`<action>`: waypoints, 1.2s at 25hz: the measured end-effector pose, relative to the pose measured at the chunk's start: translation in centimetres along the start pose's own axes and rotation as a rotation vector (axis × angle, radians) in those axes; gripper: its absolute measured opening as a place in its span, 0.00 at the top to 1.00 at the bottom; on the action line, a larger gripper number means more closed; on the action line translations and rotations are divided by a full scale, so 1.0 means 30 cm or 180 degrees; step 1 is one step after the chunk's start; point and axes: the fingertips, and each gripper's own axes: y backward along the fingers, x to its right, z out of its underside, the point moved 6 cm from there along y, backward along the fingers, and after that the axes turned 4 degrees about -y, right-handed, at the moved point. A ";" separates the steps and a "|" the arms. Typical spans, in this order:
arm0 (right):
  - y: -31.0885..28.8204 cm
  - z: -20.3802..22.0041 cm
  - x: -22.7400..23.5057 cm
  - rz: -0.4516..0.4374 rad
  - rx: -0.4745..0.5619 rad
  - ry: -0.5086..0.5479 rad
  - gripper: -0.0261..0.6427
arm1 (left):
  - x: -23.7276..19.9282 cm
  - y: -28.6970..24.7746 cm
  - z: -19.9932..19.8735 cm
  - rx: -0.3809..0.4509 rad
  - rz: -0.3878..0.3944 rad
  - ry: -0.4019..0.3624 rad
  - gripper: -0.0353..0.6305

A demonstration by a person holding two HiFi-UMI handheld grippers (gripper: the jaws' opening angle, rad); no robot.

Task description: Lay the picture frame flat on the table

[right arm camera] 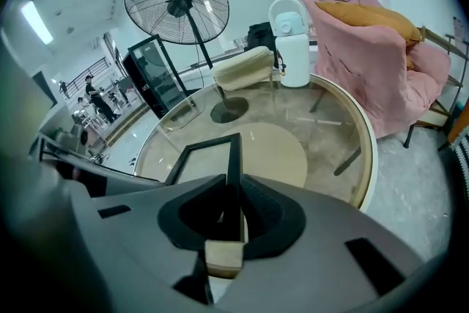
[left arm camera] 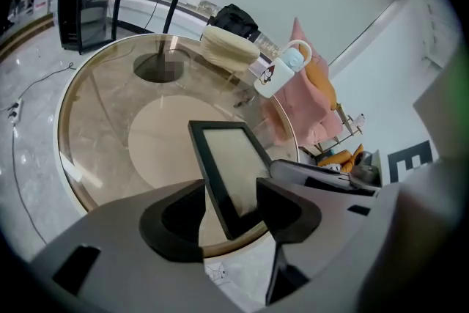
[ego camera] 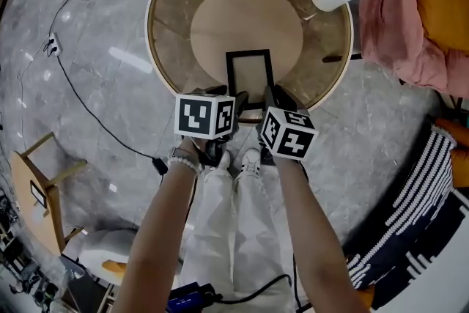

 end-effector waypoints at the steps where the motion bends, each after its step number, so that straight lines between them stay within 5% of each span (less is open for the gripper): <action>1: -0.009 -0.001 0.005 0.0019 -0.0012 0.0004 0.84 | 0.000 -0.002 0.005 0.0001 -0.0001 0.0026 0.61; 7: -0.064 -0.007 0.027 0.0072 -0.0124 -0.0023 0.84 | -0.015 0.009 0.033 0.0041 -0.0071 0.0059 0.66; 14: -0.076 -0.005 0.029 -0.0040 -0.0128 0.0010 0.84 | -0.017 0.050 0.047 0.0197 -0.0278 -0.0101 0.87; 22: 0.074 -0.083 0.003 -0.0253 0.0244 0.0105 0.90 | 0.035 0.204 -0.006 0.0789 -0.0308 -0.0415 0.92; 30: 0.327 -0.183 -0.121 -0.0443 0.0644 0.0365 0.90 | 0.167 0.435 -0.070 0.1300 -0.0123 -0.0401 0.92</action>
